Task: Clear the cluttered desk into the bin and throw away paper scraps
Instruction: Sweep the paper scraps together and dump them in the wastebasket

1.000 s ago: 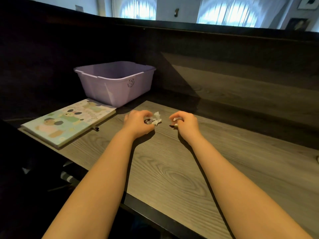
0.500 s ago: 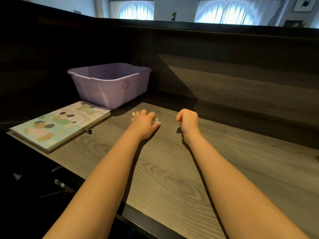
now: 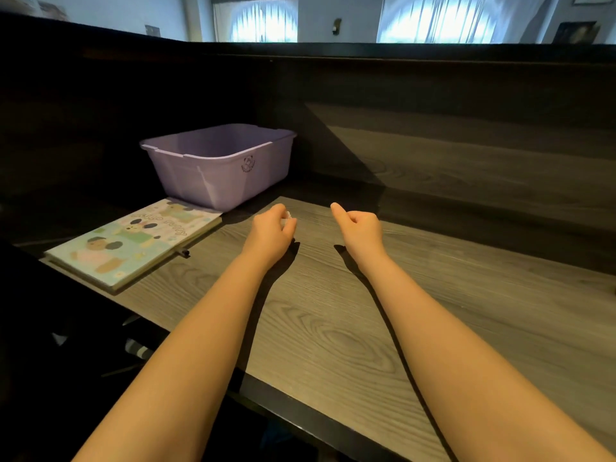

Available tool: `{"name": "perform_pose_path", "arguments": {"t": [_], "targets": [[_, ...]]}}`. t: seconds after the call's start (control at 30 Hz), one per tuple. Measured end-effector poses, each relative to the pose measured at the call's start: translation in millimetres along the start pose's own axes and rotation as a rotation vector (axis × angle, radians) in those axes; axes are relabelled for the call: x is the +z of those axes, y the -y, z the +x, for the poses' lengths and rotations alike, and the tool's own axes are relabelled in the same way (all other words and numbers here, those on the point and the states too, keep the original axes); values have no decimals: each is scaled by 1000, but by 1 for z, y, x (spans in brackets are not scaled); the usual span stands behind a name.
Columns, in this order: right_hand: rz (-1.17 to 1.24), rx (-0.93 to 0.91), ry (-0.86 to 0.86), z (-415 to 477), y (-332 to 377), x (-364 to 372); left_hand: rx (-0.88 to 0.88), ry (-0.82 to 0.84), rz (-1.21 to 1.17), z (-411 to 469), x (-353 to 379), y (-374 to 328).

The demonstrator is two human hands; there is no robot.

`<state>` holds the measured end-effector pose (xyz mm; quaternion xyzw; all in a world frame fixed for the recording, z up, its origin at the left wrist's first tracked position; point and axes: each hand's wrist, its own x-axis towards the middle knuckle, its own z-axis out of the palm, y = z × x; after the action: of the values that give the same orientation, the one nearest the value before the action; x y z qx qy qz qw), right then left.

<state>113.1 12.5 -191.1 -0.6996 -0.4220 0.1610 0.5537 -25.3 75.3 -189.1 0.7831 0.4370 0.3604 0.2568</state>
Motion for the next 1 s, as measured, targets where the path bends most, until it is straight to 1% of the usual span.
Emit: {"name": "perform_pose_path", "arguments": {"t": [0.1, 0.17, 0.23, 0.37, 0.5, 0.63, 0.77, 0.9, 1.0], "targets": [[-44, 12, 8, -6, 8, -1, -19, -55, -80, -13, -13, -3], [-50, 17, 7, -12, 18, 1, 4, -96, -68, -26, -26, -3], [-6, 8, -6, -22, 31, 5, 33, -160, -49, -40, -42, -3], [69, -51, 12, -55, 60, 18, 25, -237, -62, -75, -77, -1], [44, -143, 76, -98, 83, 37, 17, -285, -57, -123, -115, -2], [26, -284, 171, -149, 105, 55, 11, -384, -28, -177, -155, 2], [4, -373, 280, -207, 119, 78, -46, -463, -31, -235, -190, 23], [-23, -429, 445, -263, 120, 104, -150, -477, -17, -294, -211, 54], [-118, -467, 560, -300, 113, 126, -233, -471, 11, -331, -221, 81]]}}
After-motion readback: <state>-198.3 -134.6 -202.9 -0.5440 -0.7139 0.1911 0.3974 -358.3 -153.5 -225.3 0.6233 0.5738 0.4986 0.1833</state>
